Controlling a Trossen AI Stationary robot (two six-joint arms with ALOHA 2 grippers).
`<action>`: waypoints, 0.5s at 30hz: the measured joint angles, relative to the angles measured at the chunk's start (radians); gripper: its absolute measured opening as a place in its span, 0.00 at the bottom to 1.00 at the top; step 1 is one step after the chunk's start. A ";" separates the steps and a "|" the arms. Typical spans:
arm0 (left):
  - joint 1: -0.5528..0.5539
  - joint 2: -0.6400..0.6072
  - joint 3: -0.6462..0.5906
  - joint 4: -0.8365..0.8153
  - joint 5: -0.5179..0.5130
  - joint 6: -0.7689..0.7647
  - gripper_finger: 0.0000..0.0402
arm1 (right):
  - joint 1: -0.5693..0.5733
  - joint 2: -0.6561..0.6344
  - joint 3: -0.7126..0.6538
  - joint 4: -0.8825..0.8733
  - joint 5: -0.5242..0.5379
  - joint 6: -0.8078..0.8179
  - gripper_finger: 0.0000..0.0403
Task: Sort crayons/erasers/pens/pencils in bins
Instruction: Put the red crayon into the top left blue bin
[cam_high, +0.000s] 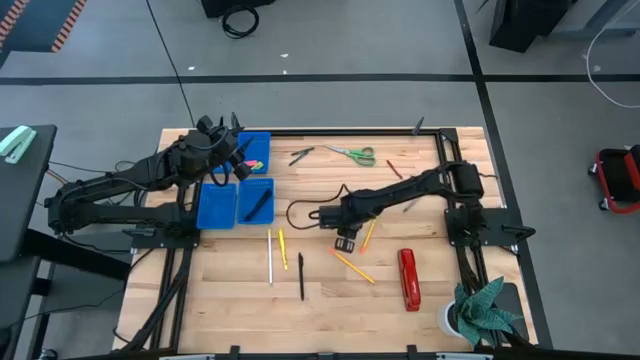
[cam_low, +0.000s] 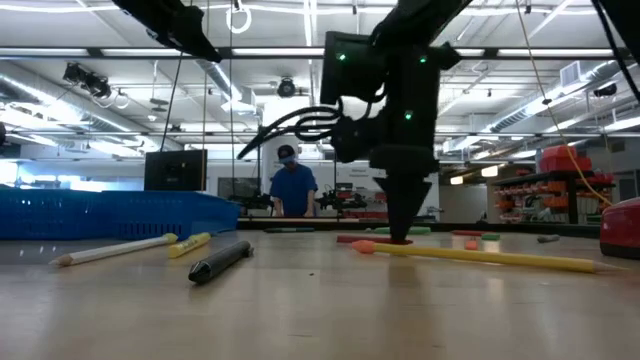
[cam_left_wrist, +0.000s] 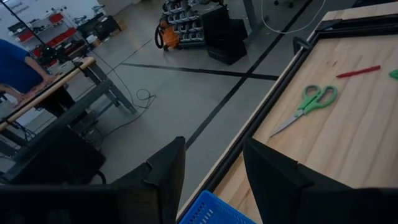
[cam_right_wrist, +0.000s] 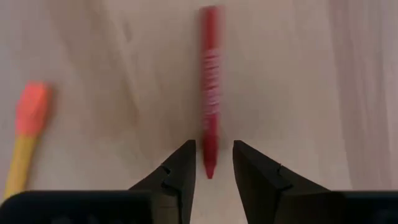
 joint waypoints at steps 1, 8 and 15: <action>0.000 0.000 0.000 0.001 0.000 0.002 0.43 | -0.005 0.003 0.008 0.002 -0.003 0.009 0.27; 0.001 0.000 0.000 0.003 0.000 0.027 0.43 | -0.032 -0.004 -0.013 0.005 -0.067 0.032 0.25; 0.001 0.000 0.000 0.001 0.000 0.027 0.43 | -0.047 -0.004 -0.034 0.039 -0.078 -0.093 0.22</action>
